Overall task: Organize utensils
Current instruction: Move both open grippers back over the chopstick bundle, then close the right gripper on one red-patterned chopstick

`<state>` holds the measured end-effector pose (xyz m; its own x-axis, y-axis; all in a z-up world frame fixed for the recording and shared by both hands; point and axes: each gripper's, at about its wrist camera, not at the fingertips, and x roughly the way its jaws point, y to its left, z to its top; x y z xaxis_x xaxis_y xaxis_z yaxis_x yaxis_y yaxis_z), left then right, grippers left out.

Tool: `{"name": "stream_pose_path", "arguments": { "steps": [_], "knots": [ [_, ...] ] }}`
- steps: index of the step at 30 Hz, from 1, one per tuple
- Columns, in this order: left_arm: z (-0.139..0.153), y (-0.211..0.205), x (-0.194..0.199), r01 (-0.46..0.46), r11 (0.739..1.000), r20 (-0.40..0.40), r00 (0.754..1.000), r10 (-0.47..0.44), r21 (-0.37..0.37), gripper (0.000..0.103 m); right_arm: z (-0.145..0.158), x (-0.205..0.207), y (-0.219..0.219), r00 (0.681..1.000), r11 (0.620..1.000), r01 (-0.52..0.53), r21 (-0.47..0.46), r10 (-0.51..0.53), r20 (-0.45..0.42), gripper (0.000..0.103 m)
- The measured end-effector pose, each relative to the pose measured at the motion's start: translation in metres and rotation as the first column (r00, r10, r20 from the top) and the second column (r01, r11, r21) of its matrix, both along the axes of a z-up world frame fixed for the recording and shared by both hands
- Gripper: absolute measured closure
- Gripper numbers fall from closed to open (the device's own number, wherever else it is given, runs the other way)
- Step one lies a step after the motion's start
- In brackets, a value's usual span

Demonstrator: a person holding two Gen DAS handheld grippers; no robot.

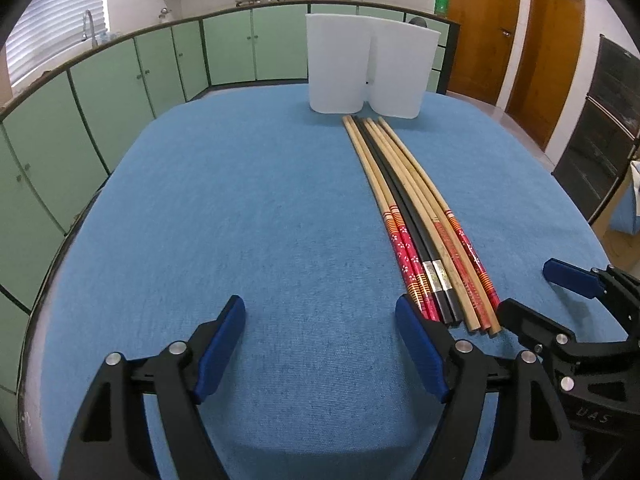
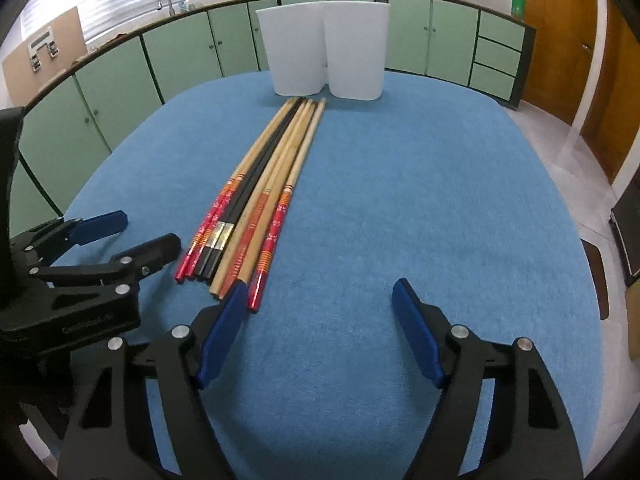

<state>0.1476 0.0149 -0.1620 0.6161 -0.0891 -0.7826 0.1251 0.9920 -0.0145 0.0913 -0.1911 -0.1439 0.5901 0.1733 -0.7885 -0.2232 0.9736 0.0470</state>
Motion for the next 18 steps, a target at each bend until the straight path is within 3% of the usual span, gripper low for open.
{"name": "stream_pose_path", "arguments": {
  "steps": [4,7,10,11,12,13,18],
  "knots": [
    [-0.001,0.003,-0.002,-0.040,0.999,-0.001,0.999,0.040,0.005,0.027,0.002,-0.001,-0.004,0.999,0.999,0.032,-0.028,-0.031,0.018,0.035],
    [0.000,0.005,-0.004,-0.050,0.999,0.000,0.999,0.050,-0.003,0.027,0.002,-0.002,-0.001,1.000,0.999,-0.012,0.032,0.012,0.002,0.044],
    [0.000,0.004,-0.006,-0.051,0.999,0.001,0.999,0.051,-0.005,0.026,0.000,-0.003,0.007,0.999,0.999,-0.035,0.022,0.035,-0.001,0.060],
    [0.000,0.004,-0.006,-0.048,0.999,0.002,0.999,0.048,-0.006,0.026,0.000,-0.003,0.010,0.999,0.999,-0.040,0.005,0.040,0.004,0.070],
    [-0.001,0.003,-0.007,-0.046,0.999,0.002,0.999,0.046,-0.006,0.026,0.001,-0.004,0.011,0.999,0.999,-0.047,0.007,0.047,0.006,0.088],
    [-0.001,0.002,-0.008,-0.043,0.999,0.004,0.999,0.043,-0.004,0.026,0.001,-0.003,0.011,0.998,0.998,-0.059,0.014,0.058,0.002,0.095],
    [0.001,-0.004,-0.010,-0.015,1.000,0.009,1.000,0.015,-0.011,0.025,0.001,-0.001,0.007,0.999,0.999,-0.043,0.032,0.043,0.001,0.098]
  ]
}}
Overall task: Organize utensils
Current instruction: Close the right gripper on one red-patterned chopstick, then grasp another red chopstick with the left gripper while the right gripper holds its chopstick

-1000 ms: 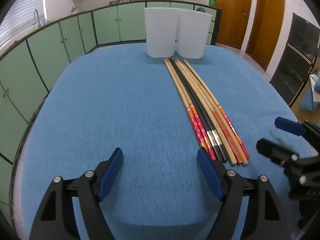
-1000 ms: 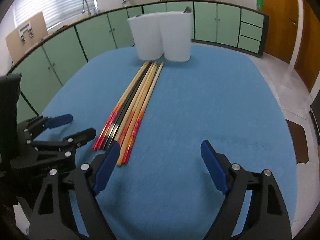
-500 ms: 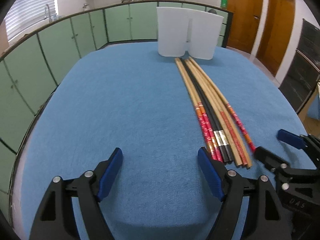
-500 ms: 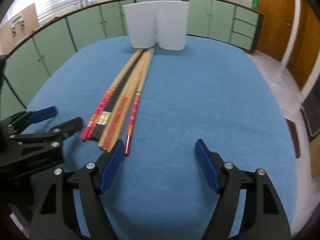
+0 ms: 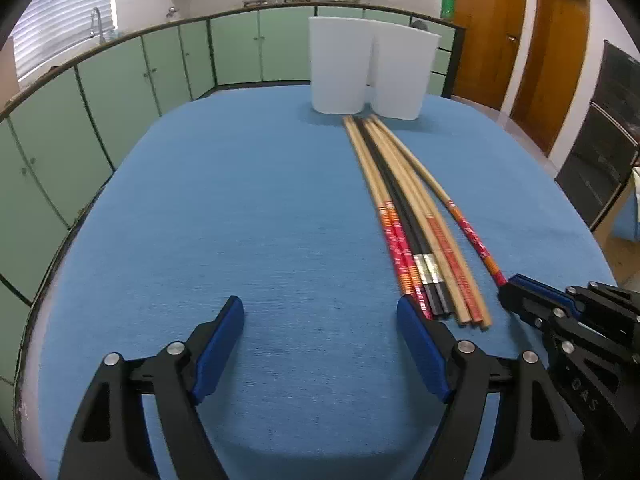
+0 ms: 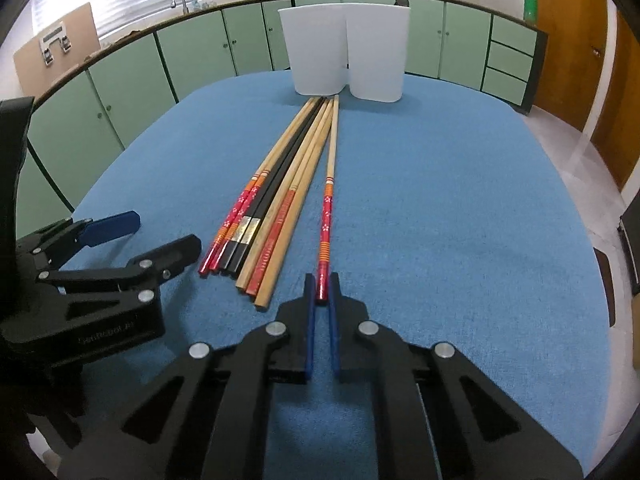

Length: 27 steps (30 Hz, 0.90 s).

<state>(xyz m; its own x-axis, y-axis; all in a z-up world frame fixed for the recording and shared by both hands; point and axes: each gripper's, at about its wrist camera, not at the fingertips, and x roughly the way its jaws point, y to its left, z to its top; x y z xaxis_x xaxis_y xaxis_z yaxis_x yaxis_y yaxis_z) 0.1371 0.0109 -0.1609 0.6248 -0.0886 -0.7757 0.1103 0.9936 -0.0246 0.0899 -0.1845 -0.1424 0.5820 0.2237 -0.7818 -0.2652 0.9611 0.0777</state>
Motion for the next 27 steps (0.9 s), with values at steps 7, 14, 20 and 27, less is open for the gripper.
{"name": "stream_pose_path", "arguments": {
  "steps": [7,14,20,27],
  "knots": [
    [0.001,-0.008,-0.003,0.036,0.999,0.003,0.999,-0.036,-0.011,0.025,-0.001,0.002,-0.014,0.999,0.999,0.037,0.001,-0.037,0.000,0.098],
    [-0.002,-0.014,-0.003,0.044,0.999,-0.014,0.999,-0.044,0.013,0.025,-0.002,0.002,-0.014,0.999,0.999,0.034,-0.003,-0.034,0.001,0.098],
    [-0.003,-0.010,-0.002,0.005,0.999,-0.013,1.000,-0.004,0.042,0.024,-0.002,0.001,-0.014,1.000,1.000,0.030,-0.003,-0.030,0.002,0.098],
    [-0.003,0.000,-0.002,-0.036,0.998,-0.014,0.999,0.037,0.052,0.024,-0.002,0.001,-0.012,1.000,1.000,0.028,-0.006,-0.028,0.003,0.097]
  ]
}}
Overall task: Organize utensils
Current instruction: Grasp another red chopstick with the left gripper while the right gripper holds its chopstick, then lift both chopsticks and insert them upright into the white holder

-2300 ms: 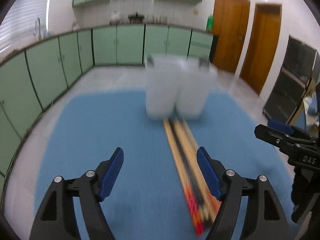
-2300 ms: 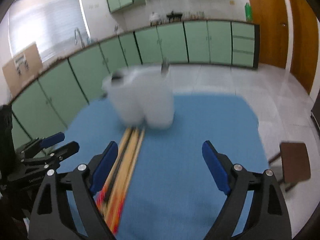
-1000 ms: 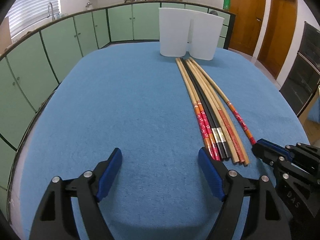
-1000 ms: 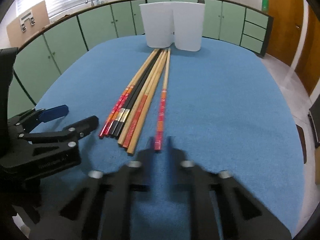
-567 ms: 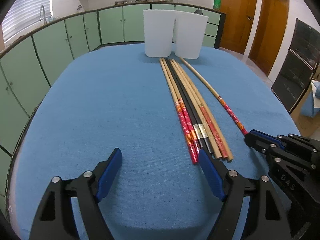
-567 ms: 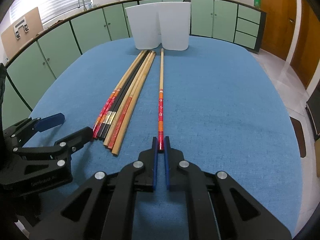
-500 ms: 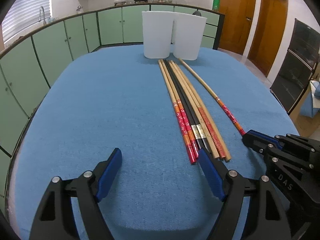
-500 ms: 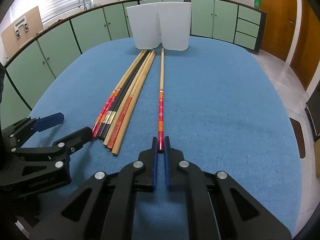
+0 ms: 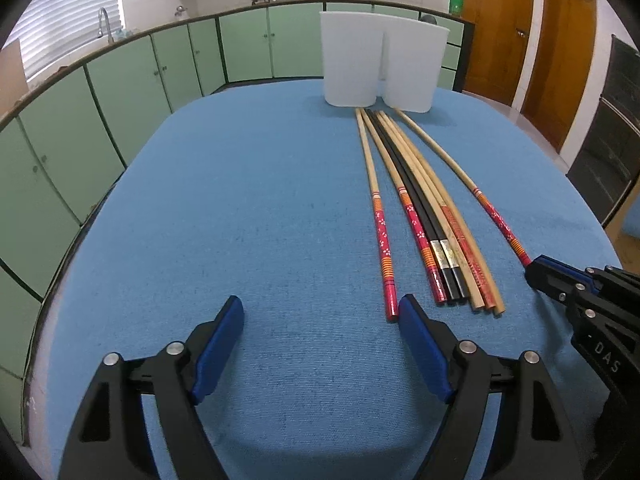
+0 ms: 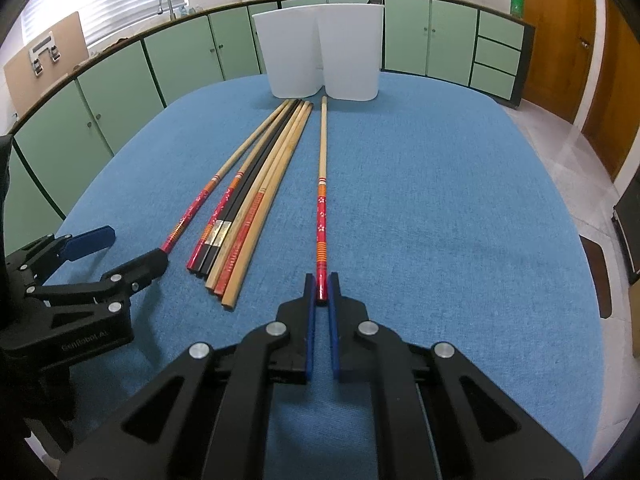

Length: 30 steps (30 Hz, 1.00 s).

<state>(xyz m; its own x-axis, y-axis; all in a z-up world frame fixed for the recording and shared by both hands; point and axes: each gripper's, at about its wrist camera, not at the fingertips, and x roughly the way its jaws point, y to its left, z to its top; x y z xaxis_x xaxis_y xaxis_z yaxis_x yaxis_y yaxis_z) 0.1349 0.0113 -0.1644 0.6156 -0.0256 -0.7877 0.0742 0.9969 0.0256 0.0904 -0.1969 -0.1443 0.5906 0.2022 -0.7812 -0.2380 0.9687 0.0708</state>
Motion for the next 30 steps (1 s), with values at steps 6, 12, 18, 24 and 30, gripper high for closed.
{"name": "stream_pose_path", "arguments": {
  "steps": [6,12,18,24,30],
  "knots": [
    [0.000,-0.002,0.003,0.000,1.000,-0.001,1.000,0.000,-0.003,0.027,-0.001,0.001,0.000,1.000,1.000,-0.001,-0.001,0.001,-0.003,0.096],
    [0.003,-0.015,-0.001,0.063,0.998,0.020,0.998,-0.063,-0.011,0.074,-0.001,0.001,0.000,1.000,1.000,-0.001,-0.003,0.001,0.002,0.098],
    [0.003,-0.027,-0.001,0.102,0.995,0.022,0.995,-0.102,-0.006,0.097,0.000,-0.002,0.000,1.000,1.000,-0.002,0.008,0.001,0.013,0.098],
    [0.017,-0.018,-0.007,0.096,0.994,0.052,0.994,-0.093,-0.059,0.097,0.020,-0.008,-0.006,0.997,1.000,-0.008,0.030,0.006,0.081,0.098],
    [0.068,-0.008,-0.015,0.104,0.993,0.168,0.981,-0.092,-0.064,0.097,0.060,-0.012,-0.013,0.985,0.999,-0.018,0.042,0.011,0.175,0.098]
  ]
}}
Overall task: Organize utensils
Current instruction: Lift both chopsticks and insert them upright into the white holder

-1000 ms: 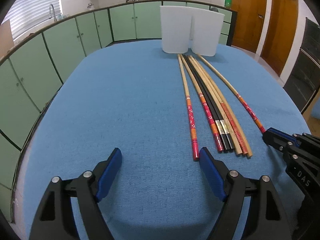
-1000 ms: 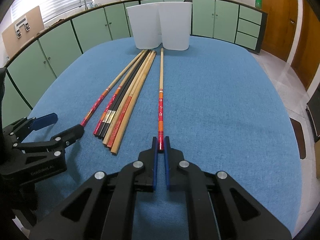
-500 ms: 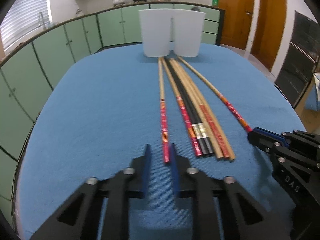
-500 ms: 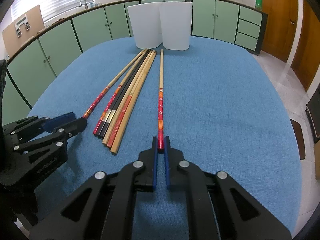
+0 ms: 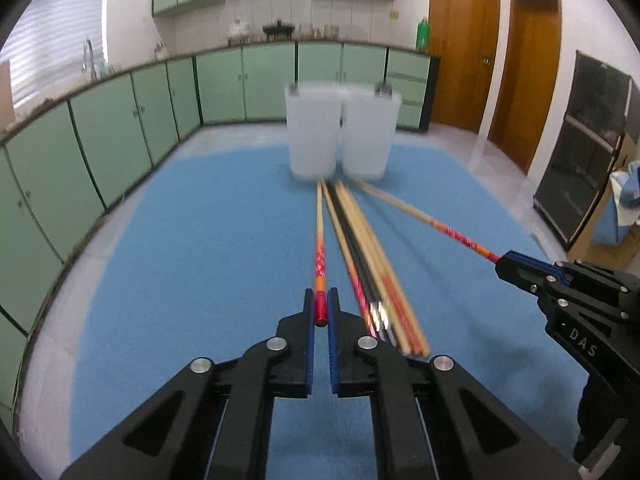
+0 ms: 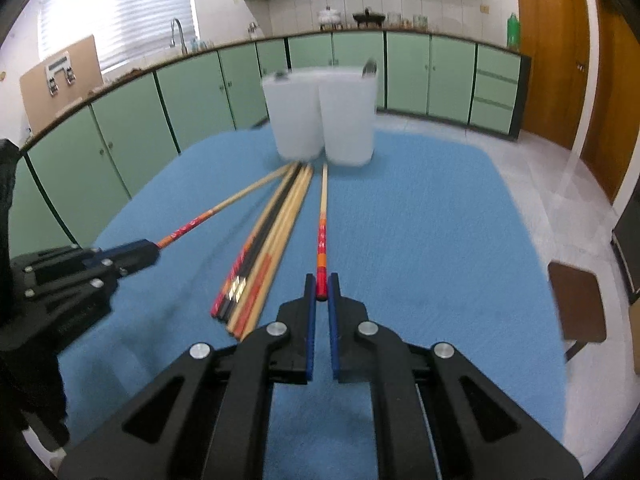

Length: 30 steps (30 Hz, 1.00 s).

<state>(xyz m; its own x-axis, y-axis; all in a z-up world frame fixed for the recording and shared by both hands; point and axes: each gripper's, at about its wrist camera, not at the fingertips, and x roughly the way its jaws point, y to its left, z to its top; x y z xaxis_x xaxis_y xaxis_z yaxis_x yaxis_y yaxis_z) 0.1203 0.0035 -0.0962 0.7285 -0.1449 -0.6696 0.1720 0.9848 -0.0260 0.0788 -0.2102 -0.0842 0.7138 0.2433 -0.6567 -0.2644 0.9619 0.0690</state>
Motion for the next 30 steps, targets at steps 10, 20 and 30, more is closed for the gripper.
{"name": "stream_pose_path", "arguments": {
  "steps": [10,20,30],
  "knots": [
    [0.086,0.012,0.016,0.046,0.998,0.196,0.980,-0.037,-0.038,0.097,0.082,0.024,-0.015,0.990,0.998,-0.026,0.054,0.019,0.139,0.098],
    [0.142,0.007,0.063,0.110,0.992,0.292,0.952,-0.088,-0.058,0.098,0.156,0.081,-0.023,0.977,0.995,-0.084,0.053,0.072,0.200,0.098],
    [0.207,-0.002,0.104,0.130,0.990,0.433,0.897,-0.092,-0.058,0.098,0.238,0.134,-0.031,0.951,0.988,-0.128,0.089,0.097,0.292,0.098]
  ]
}}
